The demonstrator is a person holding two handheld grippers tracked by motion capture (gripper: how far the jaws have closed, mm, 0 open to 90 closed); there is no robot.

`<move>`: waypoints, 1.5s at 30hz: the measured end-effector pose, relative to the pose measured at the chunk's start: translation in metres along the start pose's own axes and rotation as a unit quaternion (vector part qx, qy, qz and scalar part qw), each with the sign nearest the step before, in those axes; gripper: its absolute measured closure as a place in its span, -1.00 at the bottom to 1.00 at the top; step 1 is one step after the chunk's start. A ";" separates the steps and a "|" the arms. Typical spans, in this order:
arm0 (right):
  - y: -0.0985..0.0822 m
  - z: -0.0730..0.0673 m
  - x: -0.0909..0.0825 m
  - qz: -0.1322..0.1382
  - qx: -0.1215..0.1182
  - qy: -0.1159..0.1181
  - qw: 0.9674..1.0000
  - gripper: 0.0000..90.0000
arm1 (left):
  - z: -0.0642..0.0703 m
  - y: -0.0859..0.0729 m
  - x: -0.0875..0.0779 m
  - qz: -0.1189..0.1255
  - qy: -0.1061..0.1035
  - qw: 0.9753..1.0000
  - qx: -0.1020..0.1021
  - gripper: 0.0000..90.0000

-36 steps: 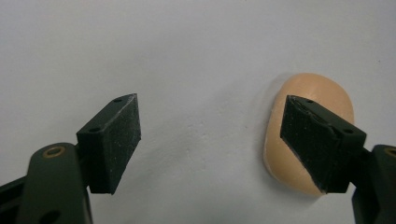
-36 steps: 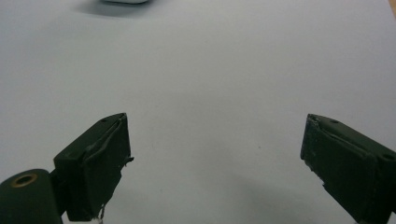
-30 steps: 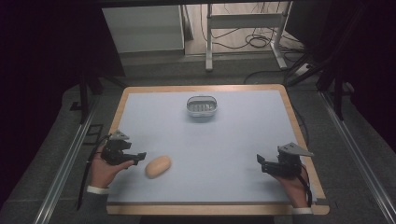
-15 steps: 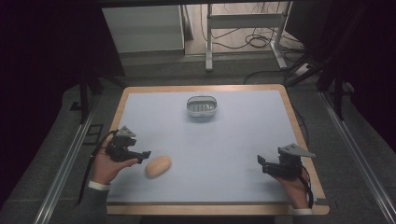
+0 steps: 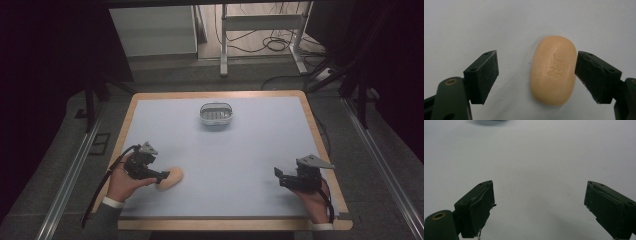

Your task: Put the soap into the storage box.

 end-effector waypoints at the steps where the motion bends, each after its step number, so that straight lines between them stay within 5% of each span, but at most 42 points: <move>1: 0.000 0.000 0.000 0.000 0.000 0.000 1.000 -0.79 | 0.000 0.000 0.000 0.000 0.000 1.000 0.000 -0.57; 14: -0.004 -0.001 0.003 -0.008 -0.009 -0.011 1.000 -0.79 | 0.019 -0.007 0.026 -0.042 -0.026 0.998 0.026 -0.51; 24: -0.004 -0.001 0.003 -0.009 -0.011 -0.014 1.000 -0.79 | 0.019 -0.012 0.035 -0.061 -0.040 0.997 0.025 -0.44; 45: -0.004 -0.001 0.003 -0.008 -0.011 -0.020 1.000 -0.79 | 0.016 -0.011 0.036 -0.064 -0.036 0.997 0.031 -0.28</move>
Point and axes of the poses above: each handheld gripper's, and its own axes: x roughly forward along the jaws, y roughly out of its top, z roughly to its right, the point moved 8 cm from there along x, roughly forward along the jaws, and after that the axes turned 4 degrees about x, right-handed, at the moved point
